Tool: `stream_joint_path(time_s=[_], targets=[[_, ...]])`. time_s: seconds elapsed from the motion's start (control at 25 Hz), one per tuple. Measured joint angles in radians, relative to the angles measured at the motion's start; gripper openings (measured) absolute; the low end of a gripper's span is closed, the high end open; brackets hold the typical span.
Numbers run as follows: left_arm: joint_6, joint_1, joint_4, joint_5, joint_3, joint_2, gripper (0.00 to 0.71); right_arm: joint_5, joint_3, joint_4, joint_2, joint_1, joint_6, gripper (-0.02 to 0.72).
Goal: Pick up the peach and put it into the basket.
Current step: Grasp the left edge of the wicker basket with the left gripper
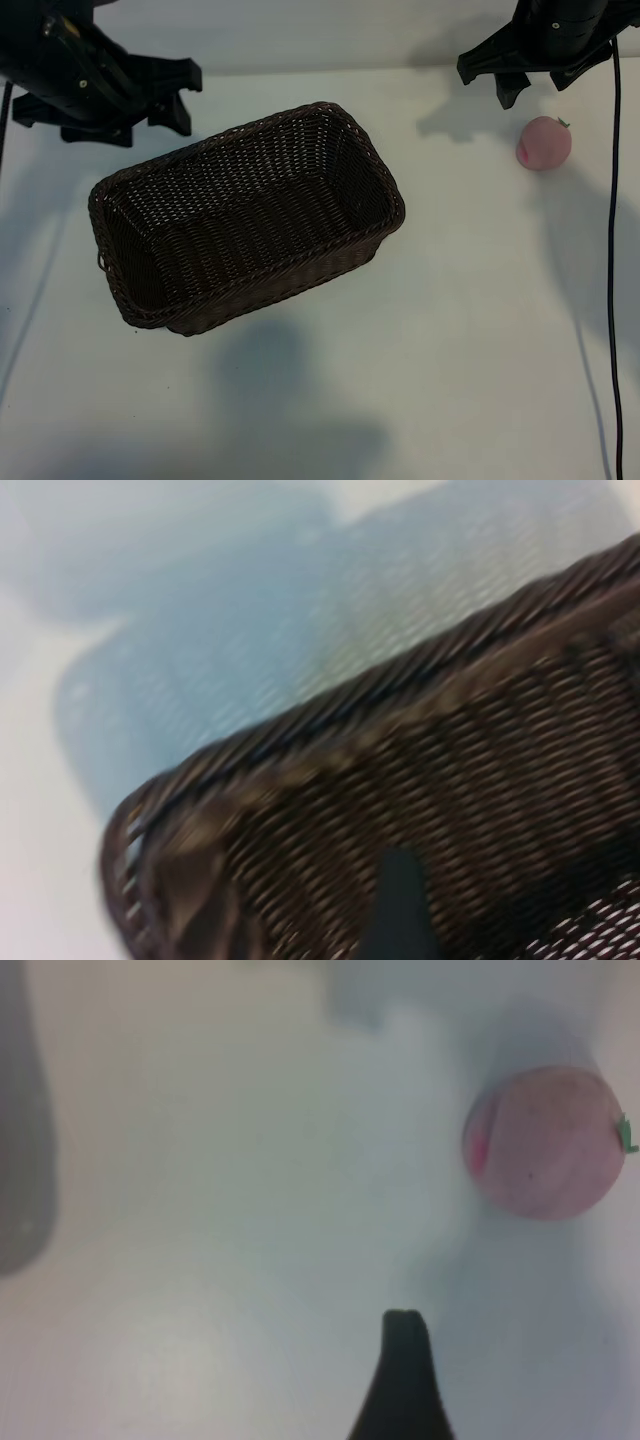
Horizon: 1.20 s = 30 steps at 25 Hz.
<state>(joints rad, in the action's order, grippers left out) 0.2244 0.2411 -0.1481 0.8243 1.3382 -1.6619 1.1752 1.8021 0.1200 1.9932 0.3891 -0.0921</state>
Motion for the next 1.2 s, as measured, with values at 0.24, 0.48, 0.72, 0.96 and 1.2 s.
stream_joint_path(time_s=[0.24, 0.48, 0.72, 0.96, 1.2], targets=[[0.143, 0.000, 0.127, 0.042, -0.070, 0.076, 0.552, 0.002, 0.000, 0.000, 0.000, 0.000, 0.000, 0.550], [0.289, 0.000, 0.187, -0.033, -0.286, 0.127, 0.552, 0.004, 0.000, -0.001, 0.000, 0.000, 0.000, 0.550], [0.394, 0.000, 0.188, -0.193, -0.432, 0.119, 0.552, 0.012, 0.000, -0.002, 0.000, 0.000, 0.000, 0.550], [0.407, 0.000, 0.178, -0.279, -0.448, 0.006, 0.552, 0.023, 0.000, -0.002, 0.000, 0.000, 0.000, 0.550], [0.407, 0.000, 0.148, -0.334, -0.449, -0.078, 0.543, 0.024, 0.000, -0.003, 0.000, 0.000, 0.000, 0.550]])
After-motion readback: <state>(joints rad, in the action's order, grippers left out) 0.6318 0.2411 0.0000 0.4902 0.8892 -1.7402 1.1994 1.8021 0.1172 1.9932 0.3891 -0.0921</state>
